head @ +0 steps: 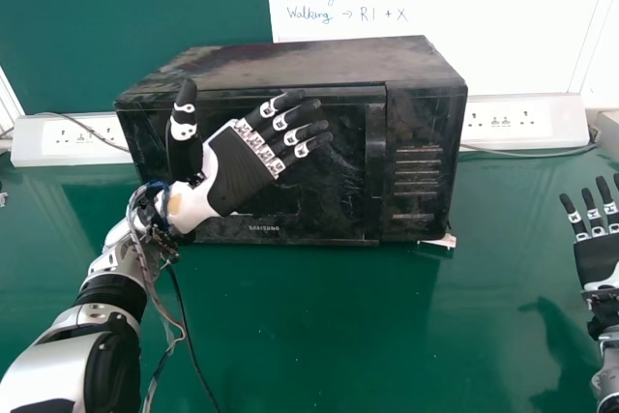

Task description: Open the door of oven

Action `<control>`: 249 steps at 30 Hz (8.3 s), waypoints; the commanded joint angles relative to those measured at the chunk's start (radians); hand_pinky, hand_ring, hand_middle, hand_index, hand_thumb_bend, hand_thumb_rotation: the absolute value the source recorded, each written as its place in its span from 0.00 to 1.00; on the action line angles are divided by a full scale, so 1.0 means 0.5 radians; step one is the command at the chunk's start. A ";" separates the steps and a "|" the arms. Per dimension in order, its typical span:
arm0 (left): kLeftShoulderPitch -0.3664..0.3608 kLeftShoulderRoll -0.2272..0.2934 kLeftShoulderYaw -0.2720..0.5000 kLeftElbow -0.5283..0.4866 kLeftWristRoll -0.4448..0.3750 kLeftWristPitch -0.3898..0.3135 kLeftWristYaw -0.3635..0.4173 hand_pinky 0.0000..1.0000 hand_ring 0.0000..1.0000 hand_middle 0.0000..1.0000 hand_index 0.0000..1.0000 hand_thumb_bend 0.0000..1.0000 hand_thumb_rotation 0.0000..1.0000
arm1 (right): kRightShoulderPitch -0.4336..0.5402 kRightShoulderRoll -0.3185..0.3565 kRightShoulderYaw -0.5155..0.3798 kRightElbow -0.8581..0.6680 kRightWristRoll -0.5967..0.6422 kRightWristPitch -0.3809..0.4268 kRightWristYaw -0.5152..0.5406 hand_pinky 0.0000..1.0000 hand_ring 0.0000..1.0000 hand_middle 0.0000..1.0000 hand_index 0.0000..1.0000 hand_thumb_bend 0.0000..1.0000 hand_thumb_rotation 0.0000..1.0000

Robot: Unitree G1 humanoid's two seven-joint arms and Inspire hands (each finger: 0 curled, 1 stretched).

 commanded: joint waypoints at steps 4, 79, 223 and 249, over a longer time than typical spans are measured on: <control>-0.037 -0.015 -0.018 0.013 0.055 -0.017 0.056 0.67 0.85 0.96 0.91 0.98 0.83 | -0.025 -0.011 -0.011 -0.007 0.024 -0.003 0.040 0.79 0.92 0.95 0.87 1.00 0.90; -0.023 -0.135 -0.249 0.048 0.461 -0.162 0.821 0.67 0.87 0.95 0.94 0.96 0.90 | -0.017 -0.002 0.014 -0.028 0.009 -0.088 -0.036 0.96 1.00 1.00 0.93 1.00 0.91; -0.031 -0.282 -0.580 -0.274 0.651 0.038 0.948 0.47 0.69 0.83 0.88 0.90 0.92 | -0.066 0.021 -0.023 -0.019 0.048 -0.044 -0.050 0.71 0.85 0.97 0.91 1.00 0.86; -0.018 -0.196 -0.612 -0.287 0.588 -0.190 0.313 0.41 0.54 0.67 0.76 0.90 0.97 | -0.069 0.011 -0.020 -0.018 0.031 -0.046 -0.100 0.64 0.77 0.87 0.87 1.00 0.86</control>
